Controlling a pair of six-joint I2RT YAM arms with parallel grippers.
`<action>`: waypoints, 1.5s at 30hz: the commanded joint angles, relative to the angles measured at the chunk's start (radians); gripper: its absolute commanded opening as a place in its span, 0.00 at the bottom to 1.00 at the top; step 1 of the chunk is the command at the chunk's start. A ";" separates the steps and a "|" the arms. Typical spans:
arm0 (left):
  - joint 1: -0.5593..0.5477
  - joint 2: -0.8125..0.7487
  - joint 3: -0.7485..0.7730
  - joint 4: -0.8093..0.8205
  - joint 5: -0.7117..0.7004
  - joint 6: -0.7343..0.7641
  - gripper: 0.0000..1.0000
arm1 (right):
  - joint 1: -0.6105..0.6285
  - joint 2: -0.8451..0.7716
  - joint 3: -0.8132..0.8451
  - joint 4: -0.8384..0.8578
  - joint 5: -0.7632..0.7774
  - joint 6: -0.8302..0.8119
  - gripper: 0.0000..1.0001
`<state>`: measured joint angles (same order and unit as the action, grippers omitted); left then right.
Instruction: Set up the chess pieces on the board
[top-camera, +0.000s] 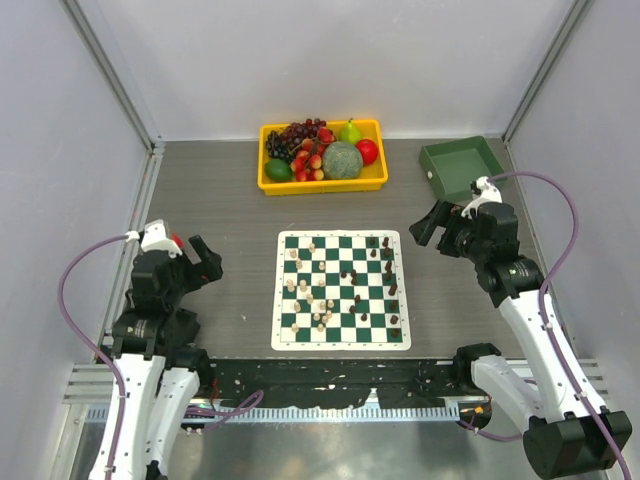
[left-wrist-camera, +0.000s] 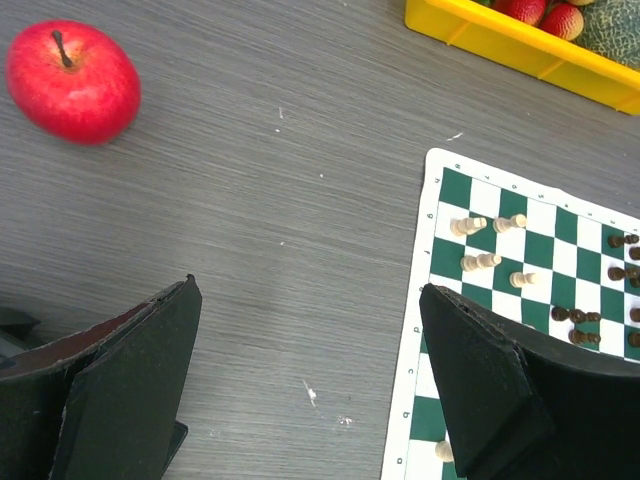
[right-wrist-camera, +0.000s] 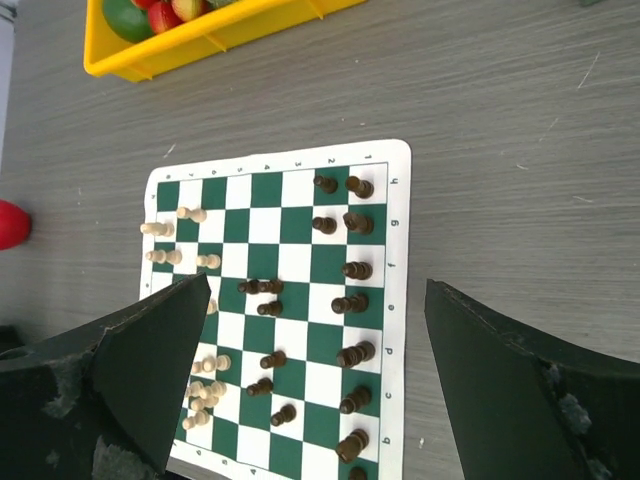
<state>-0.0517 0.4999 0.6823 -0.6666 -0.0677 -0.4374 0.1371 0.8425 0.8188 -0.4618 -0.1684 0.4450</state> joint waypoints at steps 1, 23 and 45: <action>0.003 0.009 0.026 -0.001 0.063 0.009 0.99 | 0.001 0.026 0.020 -0.044 -0.019 -0.048 0.96; 0.004 0.117 0.028 0.008 0.213 0.062 0.99 | -0.001 0.113 -0.053 0.144 -0.156 0.216 0.95; 0.004 0.175 0.046 -0.039 0.181 0.097 0.97 | 0.278 0.314 0.196 -0.152 0.130 -0.166 0.59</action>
<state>-0.0517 0.6907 0.6865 -0.7025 0.1307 -0.3580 0.2893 1.1053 0.9321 -0.5690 -0.1516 0.3309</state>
